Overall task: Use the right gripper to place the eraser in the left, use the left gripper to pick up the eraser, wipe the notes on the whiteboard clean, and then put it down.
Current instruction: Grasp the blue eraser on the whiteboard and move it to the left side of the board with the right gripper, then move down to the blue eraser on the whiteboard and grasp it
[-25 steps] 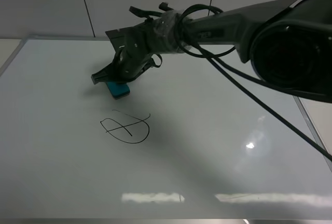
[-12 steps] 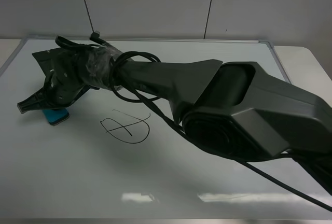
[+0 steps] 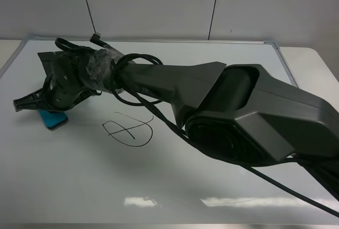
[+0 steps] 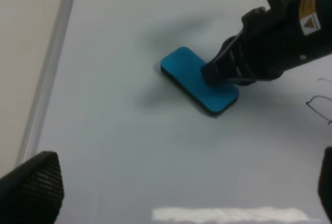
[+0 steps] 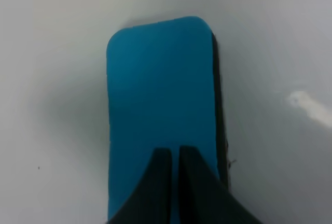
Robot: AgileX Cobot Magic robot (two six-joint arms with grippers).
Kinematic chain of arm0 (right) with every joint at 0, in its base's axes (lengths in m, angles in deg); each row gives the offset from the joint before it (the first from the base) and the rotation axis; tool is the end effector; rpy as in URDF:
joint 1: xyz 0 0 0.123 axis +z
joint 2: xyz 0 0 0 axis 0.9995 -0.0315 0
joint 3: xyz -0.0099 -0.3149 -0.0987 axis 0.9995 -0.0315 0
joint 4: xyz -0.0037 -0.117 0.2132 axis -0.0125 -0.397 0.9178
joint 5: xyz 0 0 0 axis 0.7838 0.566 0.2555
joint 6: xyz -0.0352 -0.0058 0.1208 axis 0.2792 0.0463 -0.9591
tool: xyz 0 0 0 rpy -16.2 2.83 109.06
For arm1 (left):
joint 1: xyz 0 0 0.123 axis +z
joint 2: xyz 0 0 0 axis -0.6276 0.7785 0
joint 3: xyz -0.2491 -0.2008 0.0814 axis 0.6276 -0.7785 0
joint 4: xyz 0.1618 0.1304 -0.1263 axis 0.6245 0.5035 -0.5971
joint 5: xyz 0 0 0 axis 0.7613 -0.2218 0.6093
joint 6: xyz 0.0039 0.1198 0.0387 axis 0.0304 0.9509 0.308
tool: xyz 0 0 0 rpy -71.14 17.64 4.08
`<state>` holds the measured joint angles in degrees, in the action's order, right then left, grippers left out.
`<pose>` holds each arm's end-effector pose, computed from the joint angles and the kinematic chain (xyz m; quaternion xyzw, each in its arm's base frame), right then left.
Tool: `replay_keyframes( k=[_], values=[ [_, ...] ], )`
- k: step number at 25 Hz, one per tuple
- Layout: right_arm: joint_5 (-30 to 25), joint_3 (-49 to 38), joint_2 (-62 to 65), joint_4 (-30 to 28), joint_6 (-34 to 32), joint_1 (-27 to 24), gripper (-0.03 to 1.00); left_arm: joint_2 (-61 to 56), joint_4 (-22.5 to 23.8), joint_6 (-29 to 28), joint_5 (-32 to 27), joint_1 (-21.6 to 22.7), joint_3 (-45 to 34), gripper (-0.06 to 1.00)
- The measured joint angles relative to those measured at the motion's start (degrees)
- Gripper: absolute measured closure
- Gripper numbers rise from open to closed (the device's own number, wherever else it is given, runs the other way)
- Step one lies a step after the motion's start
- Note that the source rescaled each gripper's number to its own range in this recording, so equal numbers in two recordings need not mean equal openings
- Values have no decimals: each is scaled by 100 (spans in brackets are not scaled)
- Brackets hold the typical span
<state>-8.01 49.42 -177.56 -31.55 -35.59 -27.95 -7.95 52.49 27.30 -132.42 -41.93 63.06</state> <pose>0.3060 0.5559 0.1021 -0.2789 0.8903 0.2750 0.2322 -0.0280 0.0074 0.2589 -0.0104 0.8493 -0.0071 0.5277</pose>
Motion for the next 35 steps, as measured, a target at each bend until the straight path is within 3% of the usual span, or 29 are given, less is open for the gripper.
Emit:
replay_keyframes(
  k=[6,9,11,15,17,24,35],
  values=[
    [-23,-93,208,5,-248,-83,96,0,0,0,0,0,0,-6],
    [-79,-106,527,-121,-235,-199,87,0,0,0,4,0,0,-6],
    [-83,-106,827,-255,-229,-288,71,0,0,0,4,0,0,-6],
    [-79,-106,1256,-625,-198,-408,17,0,0,0,4,0,0,-6],
    [-233,-106,1366,-903,-23,-439,4,0,0,0,4,0,0,-6],
    [-744,-106,1682,-1090,738,-489,-3,0,0,0,4,0,0,-6],
    [-2404,-106,2633,-921,2243,-1200,-3,0,0,0,4,0,0,-6]
  ],
)
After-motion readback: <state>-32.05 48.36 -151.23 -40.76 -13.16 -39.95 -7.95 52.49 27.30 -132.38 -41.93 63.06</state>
